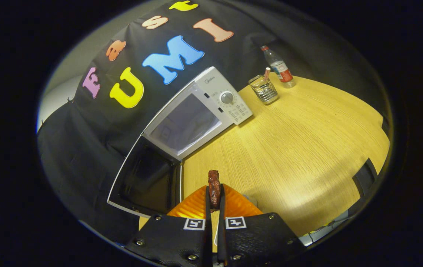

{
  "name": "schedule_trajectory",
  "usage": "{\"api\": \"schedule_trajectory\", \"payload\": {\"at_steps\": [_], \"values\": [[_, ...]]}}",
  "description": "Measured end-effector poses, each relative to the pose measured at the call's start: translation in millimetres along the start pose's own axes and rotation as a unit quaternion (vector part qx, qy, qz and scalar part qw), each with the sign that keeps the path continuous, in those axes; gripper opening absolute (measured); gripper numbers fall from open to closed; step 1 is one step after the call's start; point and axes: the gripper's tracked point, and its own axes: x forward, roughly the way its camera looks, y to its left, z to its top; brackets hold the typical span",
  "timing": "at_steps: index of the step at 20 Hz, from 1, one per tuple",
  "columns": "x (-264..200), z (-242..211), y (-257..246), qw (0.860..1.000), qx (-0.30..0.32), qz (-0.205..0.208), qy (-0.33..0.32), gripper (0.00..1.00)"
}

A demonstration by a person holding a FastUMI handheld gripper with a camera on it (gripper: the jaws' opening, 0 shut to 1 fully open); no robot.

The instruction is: Open the microwave, put the food inside, and close the microwave door.

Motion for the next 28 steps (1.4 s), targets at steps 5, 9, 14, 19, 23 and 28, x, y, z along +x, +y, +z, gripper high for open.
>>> {"api": "schedule_trajectory", "payload": {"at_steps": [5,9,14,19,23,28], "values": [[28.5,25.6,29.6,0.999,-0.005,0.031,-0.01,0.06],[59.7,42.7,50.5,0.999,-0.008,0.047,-0.019,0.06],[96.8,63.5,76.0,0.997,-0.005,0.069,-0.038,0.06],[138.8,73.5,92.0,0.996,-0.011,0.073,-0.054,0.06],[171.6,83.5,102.3,0.994,-0.012,0.082,-0.07,0.06],[212.4,90.7,105.8,0.992,-0.039,0.072,-0.097,0.06]]}}
